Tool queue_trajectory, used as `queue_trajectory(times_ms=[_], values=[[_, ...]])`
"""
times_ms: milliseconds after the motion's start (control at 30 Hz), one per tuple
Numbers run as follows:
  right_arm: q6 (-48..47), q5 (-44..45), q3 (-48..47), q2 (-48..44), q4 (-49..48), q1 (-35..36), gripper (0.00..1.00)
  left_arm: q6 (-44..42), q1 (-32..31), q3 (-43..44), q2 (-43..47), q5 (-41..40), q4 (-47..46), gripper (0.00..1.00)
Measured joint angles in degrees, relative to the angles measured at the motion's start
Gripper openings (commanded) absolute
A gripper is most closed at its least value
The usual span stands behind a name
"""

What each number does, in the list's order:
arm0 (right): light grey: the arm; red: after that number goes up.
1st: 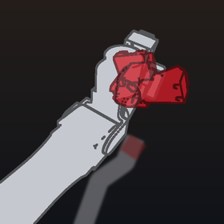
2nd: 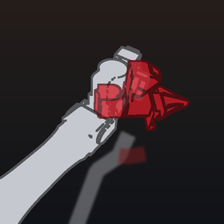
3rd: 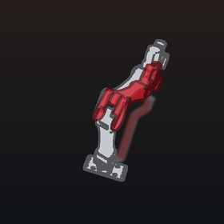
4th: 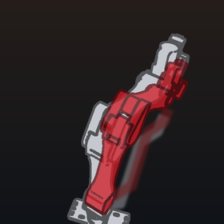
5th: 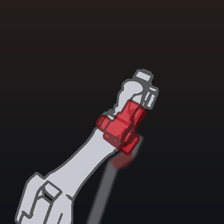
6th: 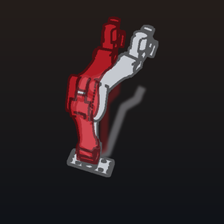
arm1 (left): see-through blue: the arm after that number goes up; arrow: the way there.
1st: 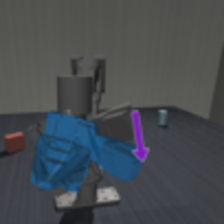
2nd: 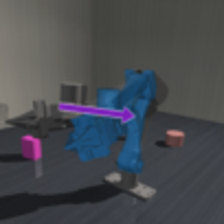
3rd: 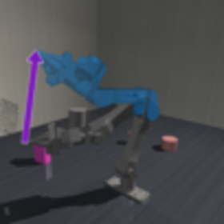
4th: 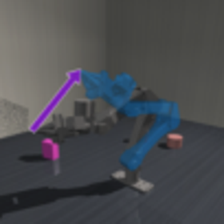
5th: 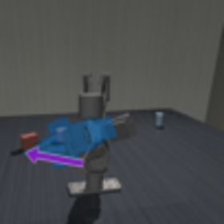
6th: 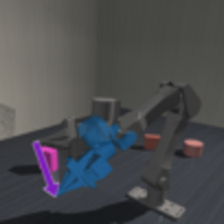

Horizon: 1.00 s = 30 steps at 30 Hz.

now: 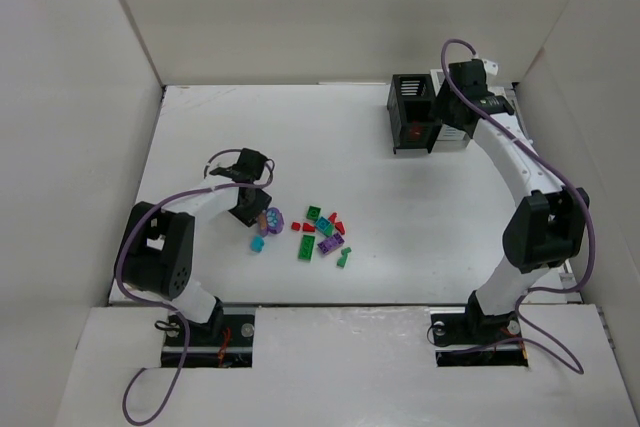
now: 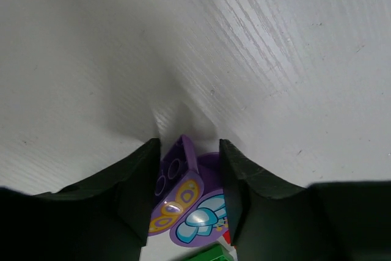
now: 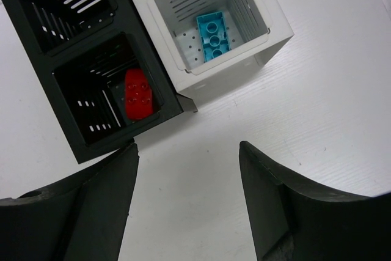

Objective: Sort the legos into containers by color

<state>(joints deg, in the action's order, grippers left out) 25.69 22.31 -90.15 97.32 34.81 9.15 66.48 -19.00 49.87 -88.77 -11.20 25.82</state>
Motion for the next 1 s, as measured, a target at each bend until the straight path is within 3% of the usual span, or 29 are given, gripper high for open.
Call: queue_trajectory(times_ms=[267, 500, 833, 1000], values=[[0.0, 0.0, 0.1, 0.0, 0.5, 0.0, 0.71, 1.1, -2.0, 0.0, -0.1, 0.0, 0.0, 0.28], [0.0, 0.0, 0.1, 0.0, 0.8, 0.0, 0.71, 1.6, -3.6, 0.0, -0.3, 0.2, -0.7, 0.00], [-0.5, -0.5, 0.2, 0.0, 0.8, 0.4, 0.70, -1.9, -4.5, 2.4, 0.3, -0.6, -0.6, 0.00], [-5.1, -7.8, 4.0, -3.1, -1.9, 2.1, 0.70, -8.2, -7.8, 6.5, 5.0, -4.2, -1.6, 0.00]])
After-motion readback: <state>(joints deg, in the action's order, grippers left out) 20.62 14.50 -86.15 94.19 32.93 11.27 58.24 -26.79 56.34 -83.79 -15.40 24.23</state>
